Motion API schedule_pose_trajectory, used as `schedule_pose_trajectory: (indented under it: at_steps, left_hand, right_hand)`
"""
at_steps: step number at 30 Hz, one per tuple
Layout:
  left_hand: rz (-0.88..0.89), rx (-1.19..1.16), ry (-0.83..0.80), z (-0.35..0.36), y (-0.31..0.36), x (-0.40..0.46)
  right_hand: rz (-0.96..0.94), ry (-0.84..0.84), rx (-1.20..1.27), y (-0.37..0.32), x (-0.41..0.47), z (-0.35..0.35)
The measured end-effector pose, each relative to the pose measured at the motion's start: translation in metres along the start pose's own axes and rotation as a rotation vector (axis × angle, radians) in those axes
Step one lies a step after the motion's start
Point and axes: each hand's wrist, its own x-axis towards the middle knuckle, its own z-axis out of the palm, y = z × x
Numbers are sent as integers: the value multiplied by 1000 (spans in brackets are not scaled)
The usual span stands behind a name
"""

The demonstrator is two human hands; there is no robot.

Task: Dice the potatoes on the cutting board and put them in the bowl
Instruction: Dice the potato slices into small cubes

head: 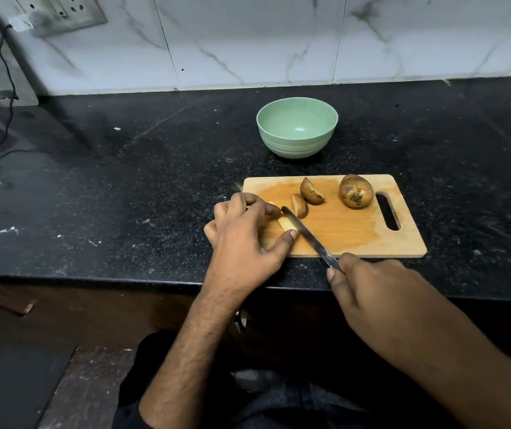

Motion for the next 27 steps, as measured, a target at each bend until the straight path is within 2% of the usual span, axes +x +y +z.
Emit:
schedule_pose_trajectory:
  at_steps: [11,27]
  left_hand:
    - [64,43,4,3,2,-1]
    - [13,8,-14,5,4,5]
  right_hand:
    - [13,16,-140,-10,2,2]
    - [-7,-53,-123,-4,7,-1]
